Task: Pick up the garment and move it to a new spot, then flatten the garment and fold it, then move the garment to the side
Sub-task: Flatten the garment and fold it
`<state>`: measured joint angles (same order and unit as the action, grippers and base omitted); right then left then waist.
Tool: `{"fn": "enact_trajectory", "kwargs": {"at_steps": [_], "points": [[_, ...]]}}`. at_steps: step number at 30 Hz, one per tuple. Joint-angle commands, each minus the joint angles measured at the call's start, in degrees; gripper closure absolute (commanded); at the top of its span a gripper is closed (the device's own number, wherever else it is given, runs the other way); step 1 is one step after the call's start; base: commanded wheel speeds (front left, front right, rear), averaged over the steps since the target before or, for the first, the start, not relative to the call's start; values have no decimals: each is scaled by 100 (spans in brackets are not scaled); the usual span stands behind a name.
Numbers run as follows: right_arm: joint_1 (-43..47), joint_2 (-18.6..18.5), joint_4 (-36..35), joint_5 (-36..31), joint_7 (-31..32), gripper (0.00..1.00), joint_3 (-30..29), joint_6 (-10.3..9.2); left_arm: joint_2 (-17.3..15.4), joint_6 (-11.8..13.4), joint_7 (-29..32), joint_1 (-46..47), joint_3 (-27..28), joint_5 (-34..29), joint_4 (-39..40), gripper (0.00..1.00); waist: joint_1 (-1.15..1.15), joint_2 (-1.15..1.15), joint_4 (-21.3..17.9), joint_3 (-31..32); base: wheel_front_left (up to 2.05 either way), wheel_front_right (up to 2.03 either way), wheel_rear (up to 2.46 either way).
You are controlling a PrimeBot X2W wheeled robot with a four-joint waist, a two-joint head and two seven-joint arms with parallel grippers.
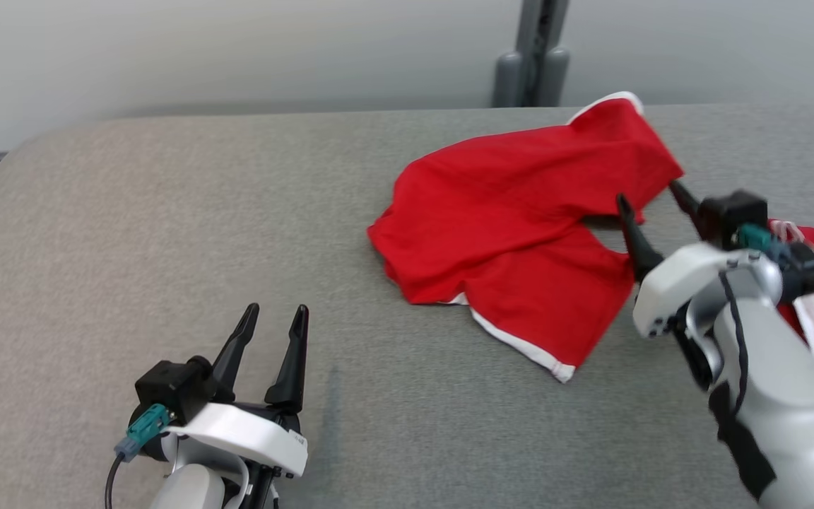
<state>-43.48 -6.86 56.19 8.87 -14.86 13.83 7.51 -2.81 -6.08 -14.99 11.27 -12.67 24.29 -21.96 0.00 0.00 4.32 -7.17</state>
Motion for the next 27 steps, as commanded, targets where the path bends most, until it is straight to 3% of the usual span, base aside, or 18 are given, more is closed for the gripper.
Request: {"fn": "enact_trajectory", "kwargs": {"at_steps": [1, 8, 14, 23, 27], "points": [[238, -4, -194, 111, -38, 0, 31, -5, -23, -38, -16, -50, 33, -6, 3, 0, 0, 0, -202, 136, 0, 0, 0], [1737, 65, -1930, 616, -34, 0, -160, -5, -25, -25, -16, -186, 218, -31, 62, 0, 0, 0, -499, 265, 0, 0, 0], [2906, 242, -2903, 816, -11, 0, -354, -5, -24, 19, -16, -379, 330, 85, 162, 0, 0, 0, -595, 449, 0, 0, 0], [3537, 375, -3494, 848, 322, 0, -467, -4, -23, 32, -16, -461, 301, -17, 218, 0, 0, 0, -530, 446, 0, 0, 0], [3634, 388, -3492, 1340, 665, 0, -220, -4, -23, 17, -16, -444, 251, 10, 199, 0, 0, 0, -428, 423, 0, 0, 0]]}}
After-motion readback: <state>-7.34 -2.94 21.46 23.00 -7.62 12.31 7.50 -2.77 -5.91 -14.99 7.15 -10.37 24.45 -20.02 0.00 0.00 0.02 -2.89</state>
